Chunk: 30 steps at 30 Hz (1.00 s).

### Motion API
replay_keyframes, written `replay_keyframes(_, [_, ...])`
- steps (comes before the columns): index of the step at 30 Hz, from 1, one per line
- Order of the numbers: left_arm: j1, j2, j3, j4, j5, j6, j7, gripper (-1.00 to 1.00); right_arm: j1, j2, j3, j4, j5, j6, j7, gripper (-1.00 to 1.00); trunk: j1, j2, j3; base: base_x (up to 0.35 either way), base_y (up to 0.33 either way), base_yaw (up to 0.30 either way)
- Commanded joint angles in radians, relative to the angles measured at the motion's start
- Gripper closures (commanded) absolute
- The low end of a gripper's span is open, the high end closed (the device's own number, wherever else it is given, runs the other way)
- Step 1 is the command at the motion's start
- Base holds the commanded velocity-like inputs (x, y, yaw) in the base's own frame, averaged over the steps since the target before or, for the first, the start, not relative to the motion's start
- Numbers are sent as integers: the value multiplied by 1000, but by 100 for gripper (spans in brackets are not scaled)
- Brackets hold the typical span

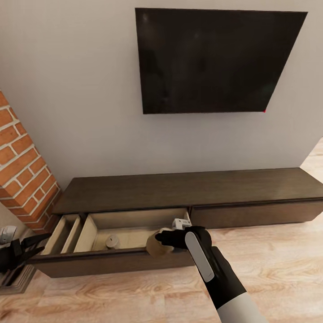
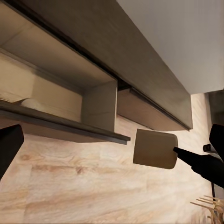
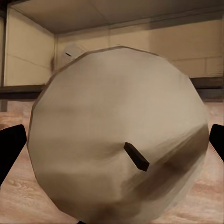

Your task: Place each of the two pumpkins and all three candles from the living room inside a cabinet in the living room (use any cabinet), then make sure every cabinet is closed, and position the cauldron so it is next to a table in the living room.

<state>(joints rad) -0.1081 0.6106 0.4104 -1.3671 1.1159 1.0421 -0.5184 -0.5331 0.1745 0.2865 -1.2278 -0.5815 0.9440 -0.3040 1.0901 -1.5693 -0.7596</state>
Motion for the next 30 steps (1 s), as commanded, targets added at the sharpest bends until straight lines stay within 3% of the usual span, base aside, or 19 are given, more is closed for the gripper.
replay_keyframes(1, [-1,0,1,0,-4,5,-6,-100,-1,0,1,-1,-14,1,-10,100,0,0,-1,292,0,0])
replay_keyframes(16, [-1,0,2,0,-4,5,-7,-100,-1,0,2,-1,-14,1,-10,100,0,0,-1,270,147,0])
replay_keyframes(24, [1,0,2,0,-4,5,-8,-100,-1,0,3,4,-2,-4,-27,100,0,0,-1,216,20,0])
replay_keyframes(30, [1,0,2,0,-4,5,-7,-100,-2,0,3,18,-4,-5,-174,100,0,0,-1,40,0,0])
